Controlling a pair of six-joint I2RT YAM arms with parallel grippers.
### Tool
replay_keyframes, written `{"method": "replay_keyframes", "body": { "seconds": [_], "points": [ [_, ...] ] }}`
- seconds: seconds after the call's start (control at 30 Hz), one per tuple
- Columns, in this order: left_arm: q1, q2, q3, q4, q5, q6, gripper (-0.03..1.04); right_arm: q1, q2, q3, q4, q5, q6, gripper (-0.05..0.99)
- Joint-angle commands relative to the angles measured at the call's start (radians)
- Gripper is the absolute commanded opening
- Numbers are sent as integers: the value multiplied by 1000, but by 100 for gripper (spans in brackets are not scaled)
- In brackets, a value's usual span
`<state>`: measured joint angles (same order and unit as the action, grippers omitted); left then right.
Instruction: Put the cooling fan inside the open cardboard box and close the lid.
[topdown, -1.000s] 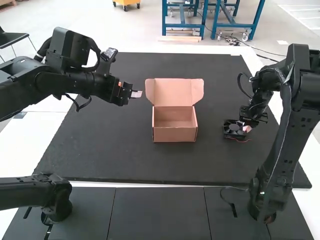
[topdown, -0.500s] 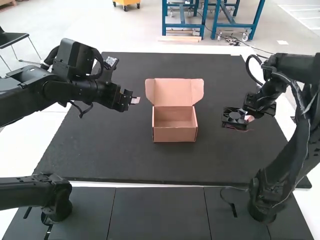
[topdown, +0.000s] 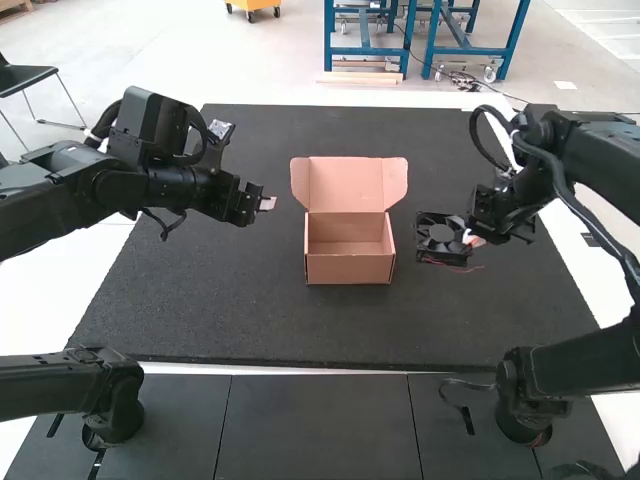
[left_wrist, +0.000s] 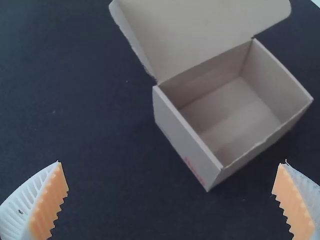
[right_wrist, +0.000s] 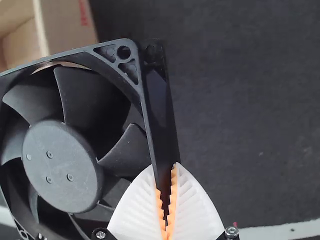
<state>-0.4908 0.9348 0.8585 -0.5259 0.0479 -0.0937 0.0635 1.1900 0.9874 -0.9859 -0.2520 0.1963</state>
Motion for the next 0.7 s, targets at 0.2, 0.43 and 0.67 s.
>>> {"method": "replay_keyframes", "body": {
  "seconds": [0.2, 0.43, 0.67],
  "points": [
    [78, -24, 2, 41, -11, 6, 97, 234, -27, -16, 50, -79, 187, -2],
    [80, -22, 2, 46, -10, 3, 97, 328, 23, -21, 118, -79, 209, -2],
    [81, -24, 2, 53, -8, 3, 97, 387, 105, 20, 181, -102, 241, -2]
  ]
}}
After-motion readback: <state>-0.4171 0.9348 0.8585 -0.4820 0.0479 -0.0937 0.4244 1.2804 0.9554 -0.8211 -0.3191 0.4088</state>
